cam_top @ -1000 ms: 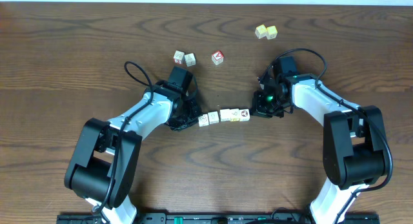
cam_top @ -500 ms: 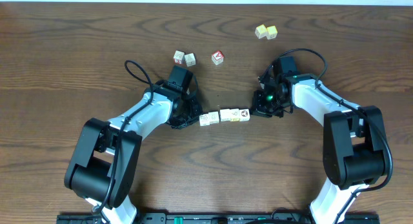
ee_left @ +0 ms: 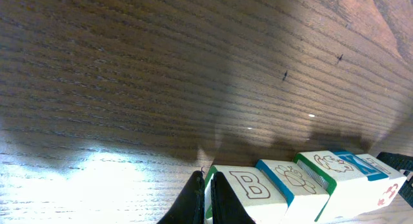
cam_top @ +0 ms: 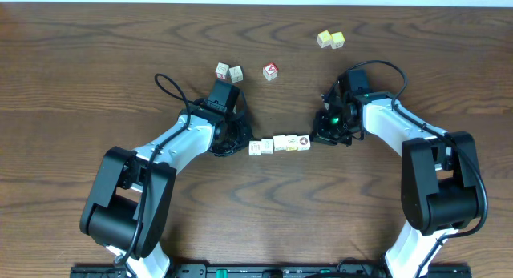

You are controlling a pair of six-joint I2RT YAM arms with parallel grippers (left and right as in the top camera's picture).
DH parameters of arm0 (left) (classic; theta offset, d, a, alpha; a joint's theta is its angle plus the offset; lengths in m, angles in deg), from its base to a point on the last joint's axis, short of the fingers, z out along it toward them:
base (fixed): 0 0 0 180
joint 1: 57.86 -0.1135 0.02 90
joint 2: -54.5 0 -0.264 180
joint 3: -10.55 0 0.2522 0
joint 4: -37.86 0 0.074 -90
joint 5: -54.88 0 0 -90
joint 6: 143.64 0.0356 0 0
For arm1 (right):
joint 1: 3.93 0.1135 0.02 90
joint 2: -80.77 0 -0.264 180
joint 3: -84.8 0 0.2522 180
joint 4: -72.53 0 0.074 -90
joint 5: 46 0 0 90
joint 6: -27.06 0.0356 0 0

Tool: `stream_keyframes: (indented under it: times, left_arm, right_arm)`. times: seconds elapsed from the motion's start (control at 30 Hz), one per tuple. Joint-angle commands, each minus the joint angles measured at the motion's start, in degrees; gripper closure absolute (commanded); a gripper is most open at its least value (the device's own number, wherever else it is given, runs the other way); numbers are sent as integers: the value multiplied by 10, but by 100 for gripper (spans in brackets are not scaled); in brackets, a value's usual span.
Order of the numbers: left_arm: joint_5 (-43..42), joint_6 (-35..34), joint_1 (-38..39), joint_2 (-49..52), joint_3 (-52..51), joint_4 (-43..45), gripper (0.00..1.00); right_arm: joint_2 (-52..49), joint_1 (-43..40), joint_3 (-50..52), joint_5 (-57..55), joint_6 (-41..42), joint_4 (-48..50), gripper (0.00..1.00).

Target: Lift 5 blocks

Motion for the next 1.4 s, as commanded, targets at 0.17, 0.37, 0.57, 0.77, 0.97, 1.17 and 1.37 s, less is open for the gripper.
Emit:
stream_keyframes:
  times: [0.17, 0.37, 0.57, 0.77, 0.97, 1.17, 1.37]
  left_arm:
    - [-14, 11, 0, 5, -5, 8, 93]
    - [-16, 22, -3, 4, -5, 12, 93]
    - [15, 45, -35, -33, -5, -16, 93]
    - [91, 57, -63, -100, -5, -79, 93]
    - [109, 56, -62, -120, -5, -111, 93]
    - [107, 28, -61, -87, -5, -112, 93]
    - [102, 29, -45, -56, -5, -112, 93]
  right_arm:
    - [-1, 6, 3, 5, 12, 2, 99]
    - [0, 6, 3, 4, 12, 1, 99]
    - [0, -2, -34, -66, -4, -69, 99]
    - [0, -4, -117, -121, -37, -158, 99]
    - [0, 14, -190, -86, -79, -174, 99]
    - [-2, 56, -195, -74, -76, -125, 99]
    - [-19, 107, -195, -121, -28, -86, 99]
